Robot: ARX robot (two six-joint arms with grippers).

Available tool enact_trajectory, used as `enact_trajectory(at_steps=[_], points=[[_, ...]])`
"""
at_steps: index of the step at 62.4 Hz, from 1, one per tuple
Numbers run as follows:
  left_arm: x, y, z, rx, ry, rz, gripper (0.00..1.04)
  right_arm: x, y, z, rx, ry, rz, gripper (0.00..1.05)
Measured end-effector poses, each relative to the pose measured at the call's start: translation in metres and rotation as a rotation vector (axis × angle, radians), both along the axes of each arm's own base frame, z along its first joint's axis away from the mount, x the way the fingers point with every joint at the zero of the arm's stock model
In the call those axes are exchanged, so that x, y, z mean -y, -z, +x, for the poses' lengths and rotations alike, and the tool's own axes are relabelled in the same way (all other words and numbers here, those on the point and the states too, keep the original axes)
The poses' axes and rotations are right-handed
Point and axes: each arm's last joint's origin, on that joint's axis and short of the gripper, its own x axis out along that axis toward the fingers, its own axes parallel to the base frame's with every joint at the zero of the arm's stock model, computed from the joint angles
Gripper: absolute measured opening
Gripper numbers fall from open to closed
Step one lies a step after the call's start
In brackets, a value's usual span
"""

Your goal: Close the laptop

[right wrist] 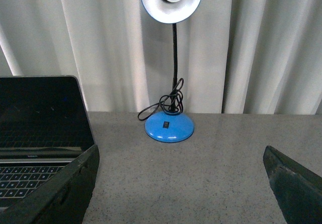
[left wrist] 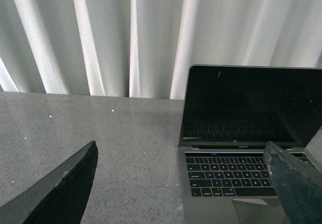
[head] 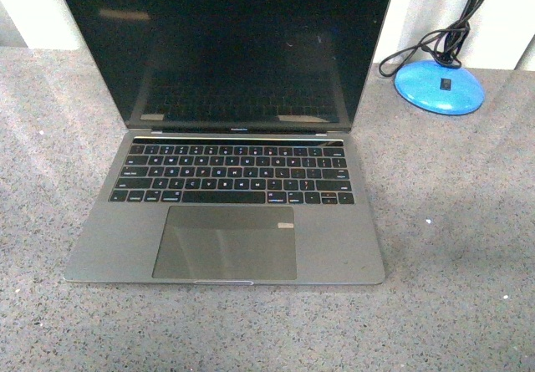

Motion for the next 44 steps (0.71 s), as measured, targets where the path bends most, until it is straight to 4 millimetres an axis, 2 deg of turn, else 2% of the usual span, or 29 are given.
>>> enact_trajectory(at_steps=[30, 32, 38, 41, 44], points=[[0.000, 0.000, 0.000, 0.000, 0.000, 0.000, 0.98, 0.000, 0.000, 0.000, -0.011, 0.010, 0.006, 0.95], [0.000, 0.002, 0.001, -0.038, -0.039, -0.012, 0.98, 0.000, 0.001, 0.000, -0.138, 0.059, 0.028, 0.95], [-0.002, 0.006, 0.003, -0.317, -0.292, -0.047, 0.98, -0.001, 0.007, 0.009, -0.549, 0.134, 0.032, 0.95], [-0.004, 0.009, 0.007, -0.373, -0.307, -0.083, 0.98, -0.003, 0.008, 0.019, -0.619, 0.097, 0.031, 0.95], [-0.007, 0.004, 0.011, -0.369, -0.293, -0.110, 0.98, -0.004, 0.001, 0.035, -0.621, 0.077, 0.007, 0.95]])
